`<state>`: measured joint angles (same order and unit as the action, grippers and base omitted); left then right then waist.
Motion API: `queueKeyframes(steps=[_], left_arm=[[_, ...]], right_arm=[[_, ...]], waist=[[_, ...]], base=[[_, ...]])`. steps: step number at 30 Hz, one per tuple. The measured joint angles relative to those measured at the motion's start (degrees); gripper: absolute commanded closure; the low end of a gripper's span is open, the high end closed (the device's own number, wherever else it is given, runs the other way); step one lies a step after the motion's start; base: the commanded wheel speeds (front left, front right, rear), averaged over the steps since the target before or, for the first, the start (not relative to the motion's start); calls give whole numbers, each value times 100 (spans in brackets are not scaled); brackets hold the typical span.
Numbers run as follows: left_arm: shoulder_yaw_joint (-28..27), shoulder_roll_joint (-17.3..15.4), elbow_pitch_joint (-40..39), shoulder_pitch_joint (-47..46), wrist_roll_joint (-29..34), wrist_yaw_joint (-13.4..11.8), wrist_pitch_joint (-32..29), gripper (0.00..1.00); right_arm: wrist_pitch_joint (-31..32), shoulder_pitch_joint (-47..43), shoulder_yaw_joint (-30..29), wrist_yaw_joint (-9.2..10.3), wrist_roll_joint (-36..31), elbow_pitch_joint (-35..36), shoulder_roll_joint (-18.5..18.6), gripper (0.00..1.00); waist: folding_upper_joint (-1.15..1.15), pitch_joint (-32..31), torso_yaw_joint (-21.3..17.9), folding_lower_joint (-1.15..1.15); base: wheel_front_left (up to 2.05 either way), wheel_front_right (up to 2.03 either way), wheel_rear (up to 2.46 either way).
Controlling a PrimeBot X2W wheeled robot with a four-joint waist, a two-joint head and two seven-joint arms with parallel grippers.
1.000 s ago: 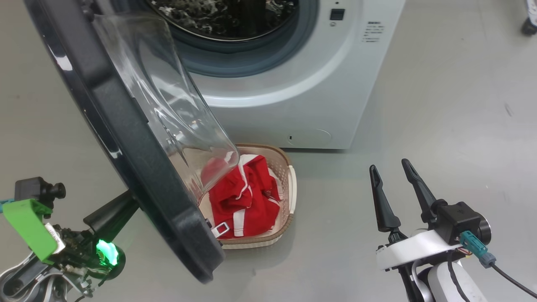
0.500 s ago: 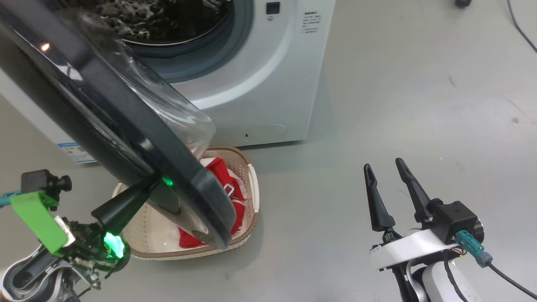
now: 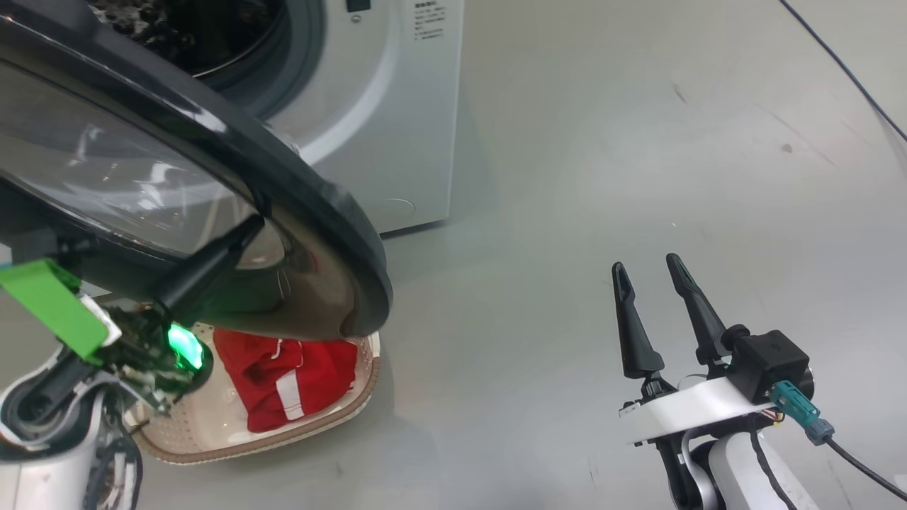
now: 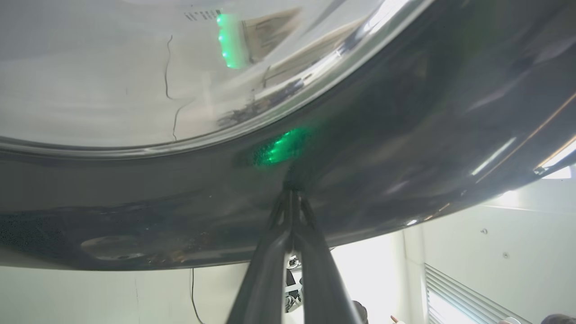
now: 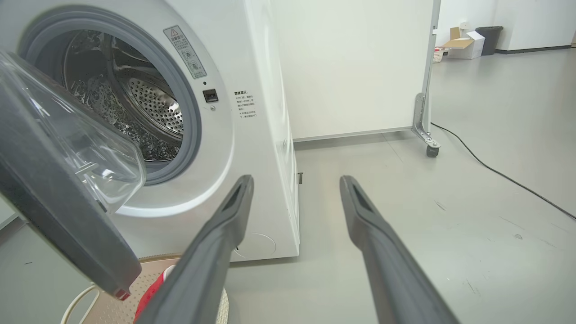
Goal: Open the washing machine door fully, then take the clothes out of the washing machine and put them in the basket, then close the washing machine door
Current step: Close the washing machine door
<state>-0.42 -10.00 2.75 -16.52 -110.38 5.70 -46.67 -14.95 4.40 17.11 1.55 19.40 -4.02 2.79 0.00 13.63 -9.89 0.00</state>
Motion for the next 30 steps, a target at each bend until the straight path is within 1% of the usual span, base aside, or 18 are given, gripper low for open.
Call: queueKeyframes(steps=[2,8,11,14,20,22,30], left_arm=[[-38,13,52,-182,121,-49,113,100],[-127,14,242,-708,212,-190,376,100],[-166,13,383,-910,237,-198,498,100],[-208,13,563,-1091,270,-257,620,100],[-316,5,836,-1481,491,-324,851,100],[-327,3,928,-1612,521,-347,915,100],[-444,-3,1285,-2050,572,-366,1171,100]], right_arm=[[1,12,14,14,58,23,0,0],[1,104,89,69,192,109,0,0],[0,186,141,73,256,151,-1,0],[0,236,163,111,279,159,-2,0],[0,288,216,118,334,179,-3,0],[0,321,236,158,344,183,-4,0],[0,361,304,170,470,205,-8,0]], waist=[[0,55,-95,0],[0,257,-348,0],[0,353,-478,0],[0,437,-608,0],[0,571,-847,0],[0,612,-921,0],[0,753,-1191,0]], base=[[0,0,0],[0,0,0],[0,0,0],[0,0,0],[0,0,0],[0,0,0],[0,0,0]])
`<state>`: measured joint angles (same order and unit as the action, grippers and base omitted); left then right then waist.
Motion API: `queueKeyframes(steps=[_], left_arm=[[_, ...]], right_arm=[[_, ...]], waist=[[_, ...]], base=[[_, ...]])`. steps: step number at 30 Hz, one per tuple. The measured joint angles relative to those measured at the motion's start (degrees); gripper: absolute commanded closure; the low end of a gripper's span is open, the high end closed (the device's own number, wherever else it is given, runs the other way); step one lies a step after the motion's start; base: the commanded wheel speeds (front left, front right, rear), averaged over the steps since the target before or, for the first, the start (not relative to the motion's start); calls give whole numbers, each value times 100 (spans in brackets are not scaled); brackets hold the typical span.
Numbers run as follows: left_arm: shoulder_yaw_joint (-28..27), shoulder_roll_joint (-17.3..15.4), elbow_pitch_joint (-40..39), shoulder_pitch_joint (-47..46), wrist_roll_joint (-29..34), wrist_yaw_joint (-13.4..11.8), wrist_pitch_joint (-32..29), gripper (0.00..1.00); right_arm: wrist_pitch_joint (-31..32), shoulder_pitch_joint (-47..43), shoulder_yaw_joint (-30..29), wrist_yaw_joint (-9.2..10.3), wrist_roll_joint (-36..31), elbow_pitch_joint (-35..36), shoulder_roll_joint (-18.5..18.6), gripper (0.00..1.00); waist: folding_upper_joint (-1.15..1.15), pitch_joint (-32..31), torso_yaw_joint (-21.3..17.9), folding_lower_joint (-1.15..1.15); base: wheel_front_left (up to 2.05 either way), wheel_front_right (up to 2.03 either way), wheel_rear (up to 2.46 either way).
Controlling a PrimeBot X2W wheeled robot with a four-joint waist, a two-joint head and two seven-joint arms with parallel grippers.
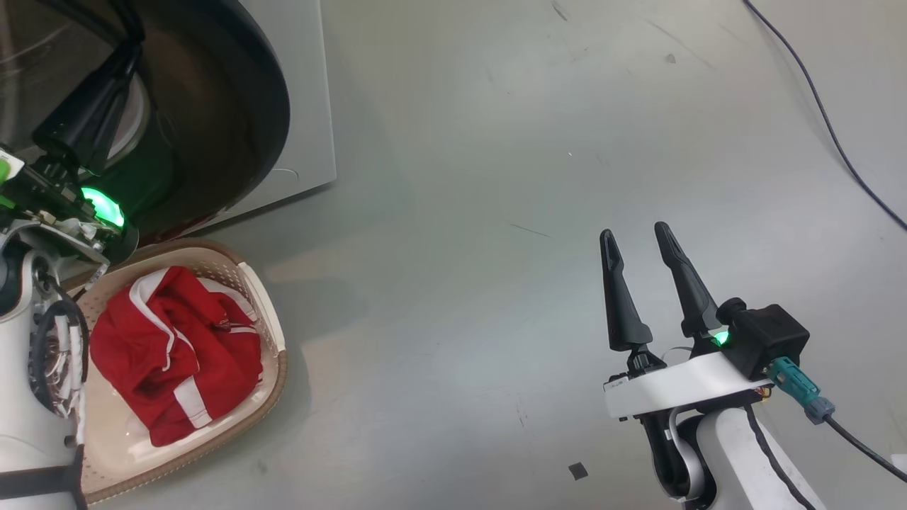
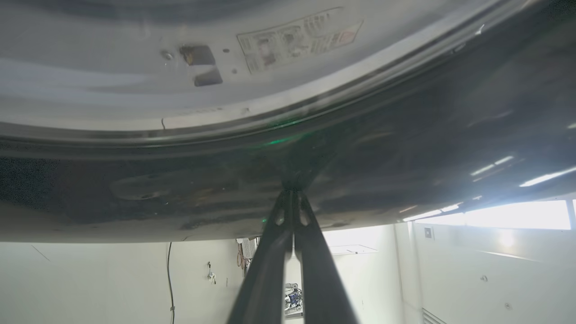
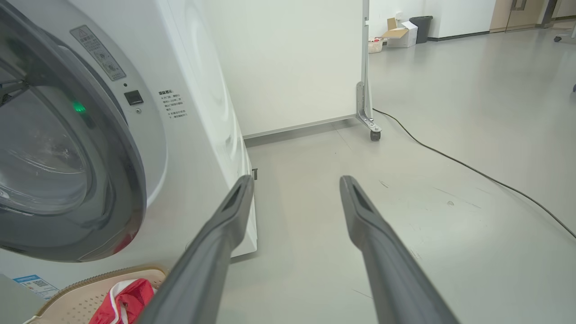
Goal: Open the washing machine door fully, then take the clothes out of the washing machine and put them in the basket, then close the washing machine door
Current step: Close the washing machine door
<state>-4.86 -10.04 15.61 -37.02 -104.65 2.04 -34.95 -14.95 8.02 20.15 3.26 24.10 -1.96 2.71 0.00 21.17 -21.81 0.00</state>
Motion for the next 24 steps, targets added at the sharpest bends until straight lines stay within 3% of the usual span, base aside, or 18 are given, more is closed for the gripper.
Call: queueKeyframes(steps=[11,24], left_arm=[[-35,12,456,-332,155,149,183,100],[-58,267,626,-187,-30,438,14,100]], right_arm=[[1,2,-64,65,-1,5,-8,0],[0,1,-230,99,-163,-3,-8,0]], waist=[[0,56,-113,0],[0,-30,280,0]], base=[[0,0,0],[0,0,0]])
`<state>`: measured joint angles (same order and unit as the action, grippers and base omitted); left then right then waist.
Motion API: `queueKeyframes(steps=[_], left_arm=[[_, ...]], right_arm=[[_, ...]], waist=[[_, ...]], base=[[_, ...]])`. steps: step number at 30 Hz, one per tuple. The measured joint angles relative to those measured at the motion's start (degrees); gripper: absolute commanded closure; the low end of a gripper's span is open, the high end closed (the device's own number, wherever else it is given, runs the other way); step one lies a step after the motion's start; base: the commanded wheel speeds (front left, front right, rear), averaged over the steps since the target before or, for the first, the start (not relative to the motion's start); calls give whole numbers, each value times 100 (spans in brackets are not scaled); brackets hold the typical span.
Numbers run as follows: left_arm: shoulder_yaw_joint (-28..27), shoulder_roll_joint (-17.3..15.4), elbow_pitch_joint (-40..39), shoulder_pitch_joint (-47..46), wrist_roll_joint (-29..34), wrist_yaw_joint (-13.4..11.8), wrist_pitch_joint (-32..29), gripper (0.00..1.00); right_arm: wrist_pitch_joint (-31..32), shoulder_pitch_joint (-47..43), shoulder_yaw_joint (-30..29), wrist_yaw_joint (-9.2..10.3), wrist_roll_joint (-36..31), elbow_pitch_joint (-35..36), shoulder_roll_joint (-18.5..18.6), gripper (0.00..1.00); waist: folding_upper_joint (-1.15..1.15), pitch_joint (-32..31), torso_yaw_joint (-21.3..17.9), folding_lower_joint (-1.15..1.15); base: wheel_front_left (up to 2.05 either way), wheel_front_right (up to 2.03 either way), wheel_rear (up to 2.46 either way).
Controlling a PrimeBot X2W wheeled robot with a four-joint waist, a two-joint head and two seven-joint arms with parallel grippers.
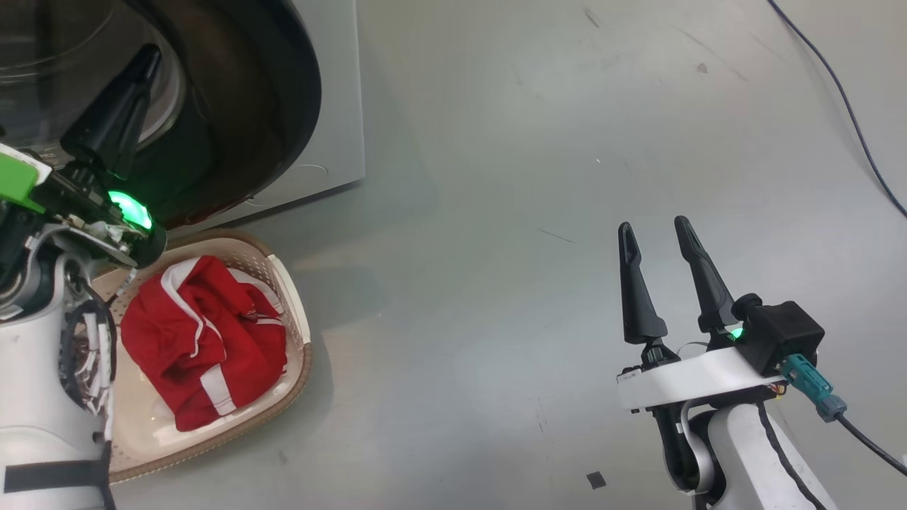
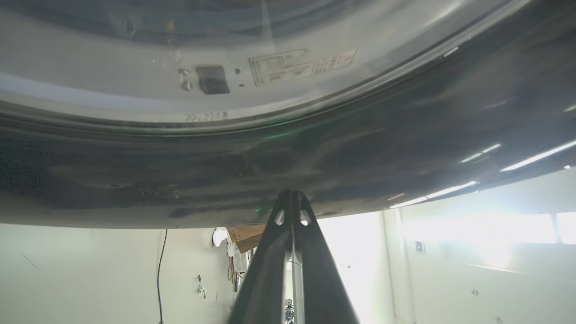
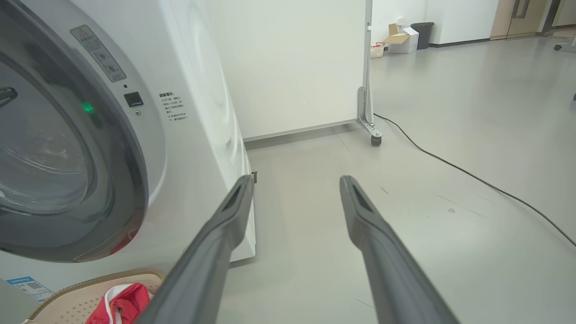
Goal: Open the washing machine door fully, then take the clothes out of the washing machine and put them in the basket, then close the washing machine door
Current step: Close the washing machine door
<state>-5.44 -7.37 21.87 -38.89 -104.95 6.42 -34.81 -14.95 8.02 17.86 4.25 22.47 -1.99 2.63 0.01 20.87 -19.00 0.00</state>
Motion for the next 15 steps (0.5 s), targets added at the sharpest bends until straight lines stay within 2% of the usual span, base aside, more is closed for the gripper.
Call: queueKeyframes(steps=[6,15], left_arm=[[-25,189,-122,406,-79,47,-129,100],[-304,279,-651,1167,-91,49,-227,100]], right_arm=[[0,-1,-45,-7,-125,-31,1,0],[0,-8,-58,-67,-224,-211,1,0]], waist=[[0,-68,273,0],[0,-280,659,0]], base=[[0,0,0],[0,0,0]])
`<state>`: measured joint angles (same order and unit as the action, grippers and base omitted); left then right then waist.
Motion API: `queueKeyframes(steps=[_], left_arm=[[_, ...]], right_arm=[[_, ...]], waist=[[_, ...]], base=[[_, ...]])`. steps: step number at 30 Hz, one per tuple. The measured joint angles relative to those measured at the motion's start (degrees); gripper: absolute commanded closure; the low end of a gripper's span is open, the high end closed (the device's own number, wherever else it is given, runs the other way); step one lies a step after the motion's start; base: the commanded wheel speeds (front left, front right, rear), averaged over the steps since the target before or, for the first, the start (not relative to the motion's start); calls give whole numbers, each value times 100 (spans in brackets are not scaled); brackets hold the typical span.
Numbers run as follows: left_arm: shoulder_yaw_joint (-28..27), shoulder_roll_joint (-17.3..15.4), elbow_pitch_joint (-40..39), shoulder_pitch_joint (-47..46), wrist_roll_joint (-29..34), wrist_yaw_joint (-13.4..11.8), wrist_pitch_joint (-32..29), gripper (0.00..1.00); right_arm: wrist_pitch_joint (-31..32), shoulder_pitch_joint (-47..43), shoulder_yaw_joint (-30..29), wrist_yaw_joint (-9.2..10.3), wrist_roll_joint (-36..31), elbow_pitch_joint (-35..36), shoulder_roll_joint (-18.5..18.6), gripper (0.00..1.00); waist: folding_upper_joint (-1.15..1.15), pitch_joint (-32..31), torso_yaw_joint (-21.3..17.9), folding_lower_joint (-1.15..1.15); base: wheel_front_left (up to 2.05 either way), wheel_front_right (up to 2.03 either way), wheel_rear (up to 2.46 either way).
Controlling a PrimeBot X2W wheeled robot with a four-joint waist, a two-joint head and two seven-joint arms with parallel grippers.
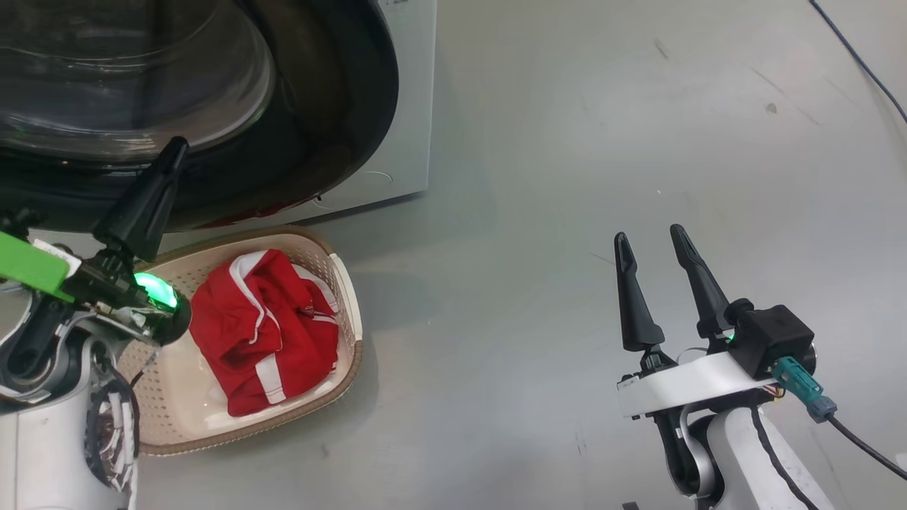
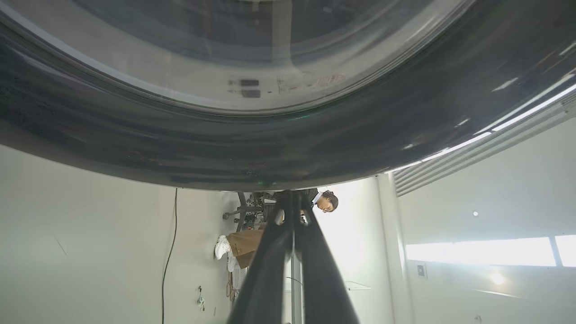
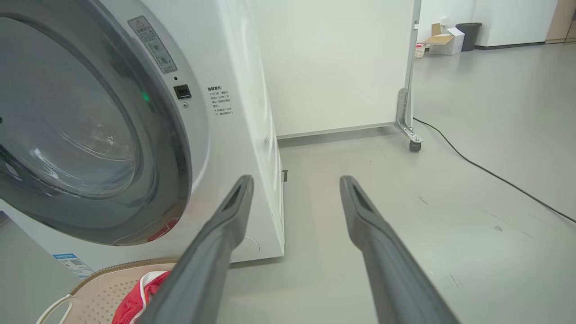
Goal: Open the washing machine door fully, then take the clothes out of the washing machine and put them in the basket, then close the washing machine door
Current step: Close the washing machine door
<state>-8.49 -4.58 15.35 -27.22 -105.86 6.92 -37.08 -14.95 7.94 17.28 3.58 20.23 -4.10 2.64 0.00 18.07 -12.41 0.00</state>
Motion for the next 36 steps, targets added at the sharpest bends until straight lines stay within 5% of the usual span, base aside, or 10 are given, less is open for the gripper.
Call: queueKeyframes(steps=[2,3,5,6,7,18,36], left_arm=[[-62,46,-164,166,-1,0,0,100],[-82,66,-232,260,-1,0,0,87],[-154,119,-352,465,2,0,2,51],[-201,145,-411,575,-1,0,2,8],[-232,162,-480,688,0,0,3,0],[-565,213,-1221,1418,708,0,600,0],[389,-624,-2132,2620,5999,2,3247,0]], right_arm=[[0,-20,-13,-31,-36,-30,0,0],[0,-31,-25,-51,-56,-53,0,0],[0,-53,-34,-58,-81,-111,1,0],[1,-72,-35,-71,-101,-137,1,0],[0,-104,-41,-100,-125,-152,1,0],[0,-302,-118,-151,-225,-237,1,0],[1,-556,-252,-249,-509,-339,-1,0]], waist=[[0,-71,67,0],[0,-107,102,0],[0,-183,170,0],[0,-224,200,0],[0,-266,229,0],[0,-638,526,0],[0,-1086,829,-1]], base=[[0,0,0],[0,0,0],[0,0,0],[0,0,0],[0,0,0],[0,0,0],[0,0,0]])
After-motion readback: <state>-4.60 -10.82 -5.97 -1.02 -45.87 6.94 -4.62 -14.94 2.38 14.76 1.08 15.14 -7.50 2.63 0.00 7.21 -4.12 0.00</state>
